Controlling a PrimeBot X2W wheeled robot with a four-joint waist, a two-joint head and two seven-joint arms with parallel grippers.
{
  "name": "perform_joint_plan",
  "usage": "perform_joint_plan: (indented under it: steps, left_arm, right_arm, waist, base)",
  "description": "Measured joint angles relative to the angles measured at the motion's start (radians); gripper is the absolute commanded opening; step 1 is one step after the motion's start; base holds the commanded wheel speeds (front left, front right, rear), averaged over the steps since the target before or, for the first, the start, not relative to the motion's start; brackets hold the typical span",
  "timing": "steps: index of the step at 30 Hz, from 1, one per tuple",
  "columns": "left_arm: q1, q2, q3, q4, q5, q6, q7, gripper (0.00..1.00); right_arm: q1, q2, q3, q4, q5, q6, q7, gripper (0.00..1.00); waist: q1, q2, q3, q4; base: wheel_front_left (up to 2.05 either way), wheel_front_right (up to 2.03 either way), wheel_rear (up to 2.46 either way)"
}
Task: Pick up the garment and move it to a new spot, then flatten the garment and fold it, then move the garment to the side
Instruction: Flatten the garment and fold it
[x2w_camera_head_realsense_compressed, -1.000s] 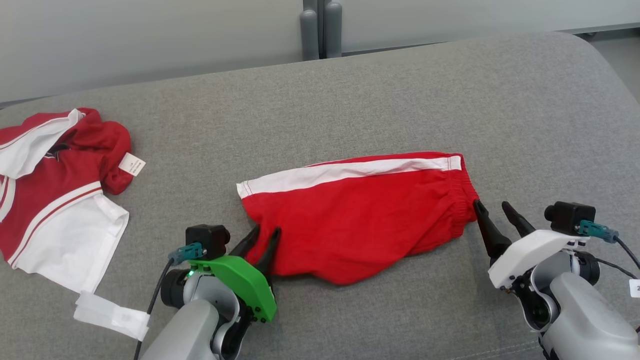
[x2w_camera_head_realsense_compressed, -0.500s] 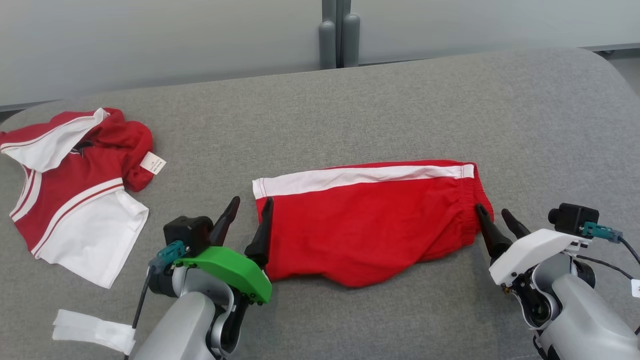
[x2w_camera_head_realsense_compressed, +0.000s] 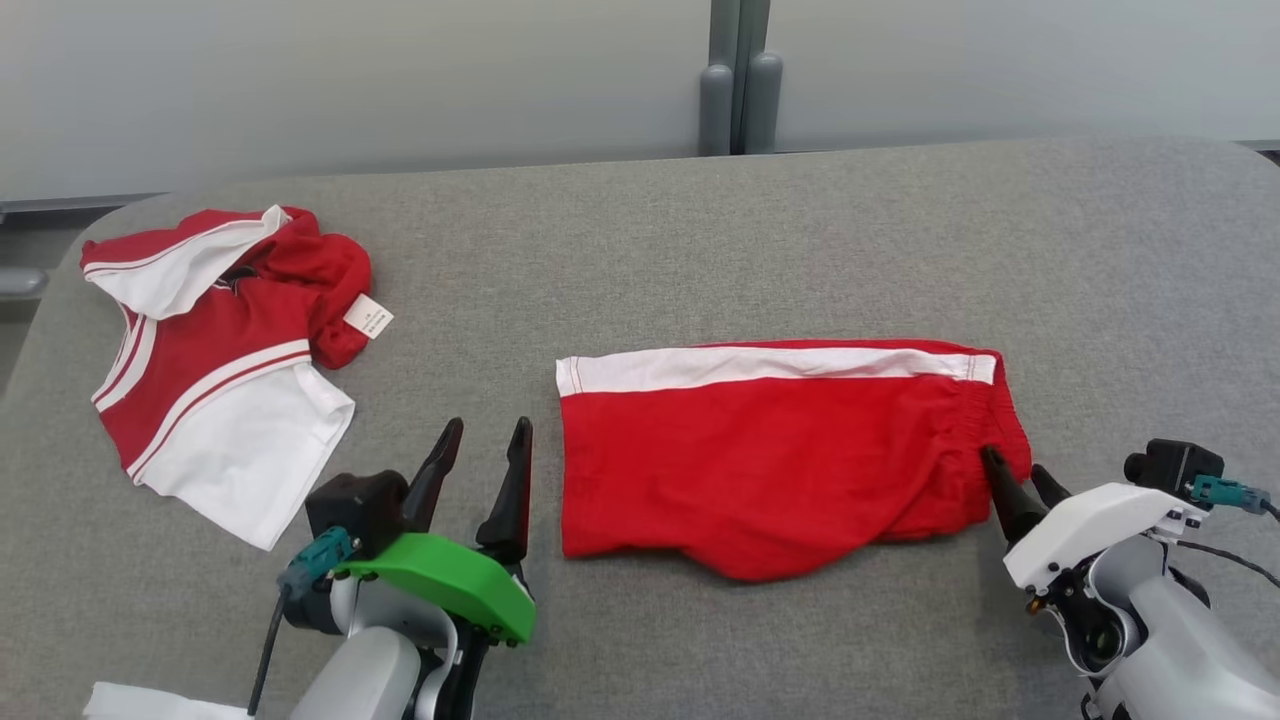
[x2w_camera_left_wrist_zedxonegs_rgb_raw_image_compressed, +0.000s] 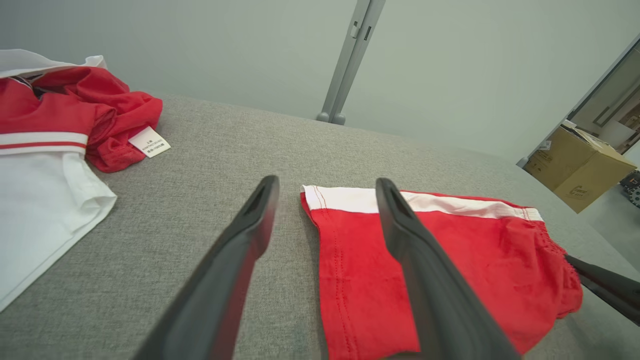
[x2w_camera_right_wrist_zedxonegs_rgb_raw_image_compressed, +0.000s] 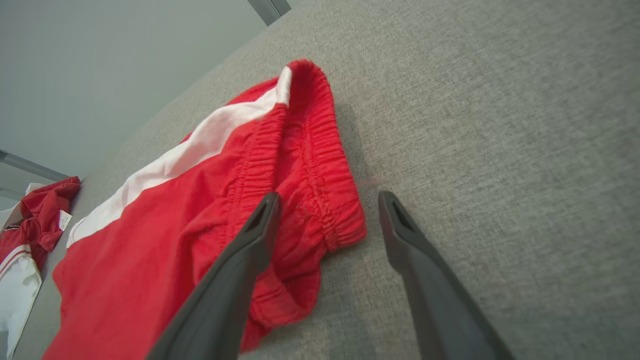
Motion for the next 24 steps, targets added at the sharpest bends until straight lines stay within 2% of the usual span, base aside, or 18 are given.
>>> perform_joint_plan:
  steps: [8,10,11,12,13,14,15,16,24]
  left_arm:
    - [0.049,0.026,0.01,-0.043,0.0,0.014,-0.002,1.0]
    - [0.052,0.027,0.015,-0.055,0.001,0.017,-0.002,1.0]
    - [0.055,0.029,0.017,-0.062,0.003,0.017,-0.002,1.0]
    - [0.059,0.031,0.021,-0.07,0.005,0.018,-0.002,1.0]
    - [0.064,0.033,0.024,-0.074,0.005,0.02,-0.002,1.0]
    - [0.068,0.037,0.026,-0.077,0.005,0.022,-0.002,1.0]
    - [0.072,0.042,0.029,-0.08,0.007,0.022,-0.002,1.0]
    - [0.077,0.047,0.031,-0.084,0.009,0.023,-0.002,1.0]
    - [0.112,0.058,0.051,-0.122,0.01,0.027,-0.002,1.0]
  right_arm:
    - [0.011,0.046,-0.028,0.05,0.067,0.0,0.031,1.0]
    - [0.011,0.047,-0.039,0.057,0.076,0.0,0.031,0.71]
    - [0.011,0.047,-0.045,0.058,0.081,0.0,0.029,0.48]
    - [0.011,0.047,-0.048,0.059,0.083,0.0,0.025,0.46]
    - [0.01,0.047,-0.049,0.059,0.083,0.0,0.02,0.29]
    - [0.01,0.046,-0.052,0.06,0.083,0.0,0.015,0.18]
    - [0.01,0.046,-0.053,0.061,0.083,0.0,0.01,0.18]
    - [0.01,0.045,-0.053,0.062,0.083,0.0,0.002,0.0]
    - [-0.011,0.04,-0.043,0.063,0.072,0.0,-0.036,0.0]
  waist:
    - [0.0,0.0,-0.009,0.018]
    - [0.0,0.0,-0.009,0.02]
    - [0.0,0.0,-0.009,0.02]
    - [0.0,0.0,-0.009,0.021]
    - [0.0,0.0,-0.009,0.021]
    - [0.0,0.0,-0.009,0.022]
    - [0.0,0.0,-0.009,0.022]
    - [0.0,0.0,-0.009,0.022]
    - [0.0,0.0,-0.009,0.011]
  base:
    - [0.0,0.0,0.0]
    - [0.0,0.0,0.0]
    - [0.0,0.0,0.0]
    - [0.0,0.0,0.0]
    - [0.0,0.0,0.0]
    - [0.0,0.0,0.0]
    - [0.0,0.0,0.0]
    - [0.0,0.0,0.0]
    - [0.0,0.0,0.0]
